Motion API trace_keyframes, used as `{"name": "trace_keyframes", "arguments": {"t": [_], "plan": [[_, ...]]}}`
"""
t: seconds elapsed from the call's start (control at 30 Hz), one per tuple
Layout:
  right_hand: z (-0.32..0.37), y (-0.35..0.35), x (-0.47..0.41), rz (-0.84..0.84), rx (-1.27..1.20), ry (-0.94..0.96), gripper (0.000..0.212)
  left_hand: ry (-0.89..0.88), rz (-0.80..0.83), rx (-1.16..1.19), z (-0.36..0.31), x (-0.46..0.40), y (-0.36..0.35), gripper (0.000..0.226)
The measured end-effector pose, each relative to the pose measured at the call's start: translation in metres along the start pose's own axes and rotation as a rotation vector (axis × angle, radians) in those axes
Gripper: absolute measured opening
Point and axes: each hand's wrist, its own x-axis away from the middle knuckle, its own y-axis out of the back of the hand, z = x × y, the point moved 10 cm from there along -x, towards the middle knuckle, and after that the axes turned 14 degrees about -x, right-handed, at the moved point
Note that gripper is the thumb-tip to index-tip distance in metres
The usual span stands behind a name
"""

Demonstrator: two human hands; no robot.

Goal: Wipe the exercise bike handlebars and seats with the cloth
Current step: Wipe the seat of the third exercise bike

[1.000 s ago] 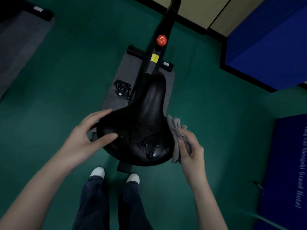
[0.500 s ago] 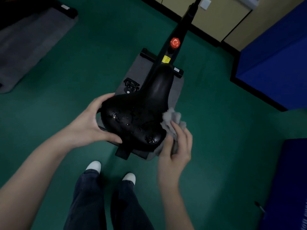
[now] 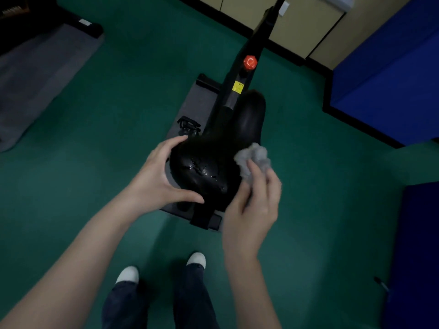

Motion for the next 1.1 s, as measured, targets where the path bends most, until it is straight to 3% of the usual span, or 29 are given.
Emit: {"name": "trace_keyframes", "arguments": {"t": [0.1,0.17,0.37,0.43,0.63,0.8,0.9,1.1], "plan": [[0.023,-0.025,0.019,0.168,0.099,0.199,0.032,-0.026,0.017,-0.033,0.001,-0.001,0.003,0.112],[0.017,-0.019,0.024,0.193,0.086,0.218,0.034,-0.028,0.024,-0.04,0.001,-0.001,0.003,0.114],[-0.02,0.025,0.002,-0.133,0.052,-0.146,0.03,-0.062,0.011,-0.038,0.0,0.001,0.003,0.112],[-0.021,0.016,-0.019,-0.154,0.033,-0.212,0.026,-0.077,0.013,-0.028,-0.001,0.001,0.003,0.11],[0.023,-0.043,-0.011,0.182,0.237,0.071,0.029,-0.103,0.0,-0.032,-0.001,0.0,0.002,0.116],[0.021,-0.008,0.002,0.123,0.251,0.146,0.029,-0.111,0.0,-0.031,-0.002,0.002,0.001,0.11],[0.016,-0.01,-0.006,0.115,0.252,0.083,0.026,-0.117,-0.001,-0.036,-0.004,0.002,0.002,0.112],[0.002,-0.023,-0.011,0.085,0.19,-0.167,0.05,-0.134,-0.025,-0.044,-0.003,0.0,0.002,0.113]]}}
